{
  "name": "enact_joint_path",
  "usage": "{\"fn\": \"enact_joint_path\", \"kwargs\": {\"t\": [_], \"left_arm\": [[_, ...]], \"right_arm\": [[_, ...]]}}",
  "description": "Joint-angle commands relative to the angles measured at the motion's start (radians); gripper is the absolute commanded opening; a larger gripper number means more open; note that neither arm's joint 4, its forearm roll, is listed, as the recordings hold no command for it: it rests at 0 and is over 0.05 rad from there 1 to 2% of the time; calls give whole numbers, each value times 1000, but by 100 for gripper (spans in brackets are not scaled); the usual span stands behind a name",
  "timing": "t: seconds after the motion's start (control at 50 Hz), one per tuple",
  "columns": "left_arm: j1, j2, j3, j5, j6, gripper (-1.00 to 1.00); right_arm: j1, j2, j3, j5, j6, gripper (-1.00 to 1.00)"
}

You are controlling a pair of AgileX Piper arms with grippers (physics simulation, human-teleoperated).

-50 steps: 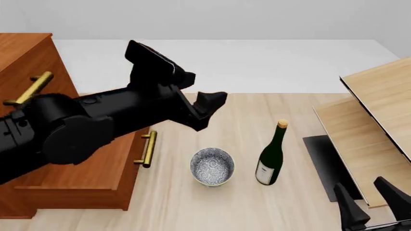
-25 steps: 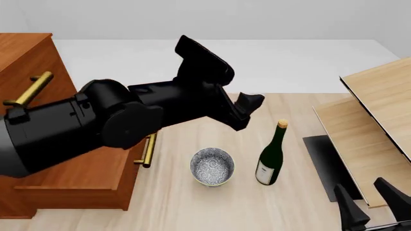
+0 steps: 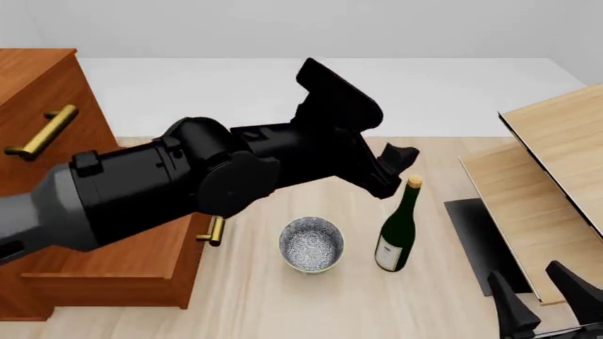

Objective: Put the wine bottle in the bottom drawer of the cabinet.

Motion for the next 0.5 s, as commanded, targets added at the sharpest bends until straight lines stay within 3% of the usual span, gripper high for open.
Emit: {"fn": "enact_joint_path", "kwargs": {"t": [0.02,0.5], "left_arm": [[-9,25,-1,-14,-4,100],[14,70,-22,-37,-8,100]], "right_arm": [[5,3,0,3,2,100],[2,-4,0,15,4,100]]}}
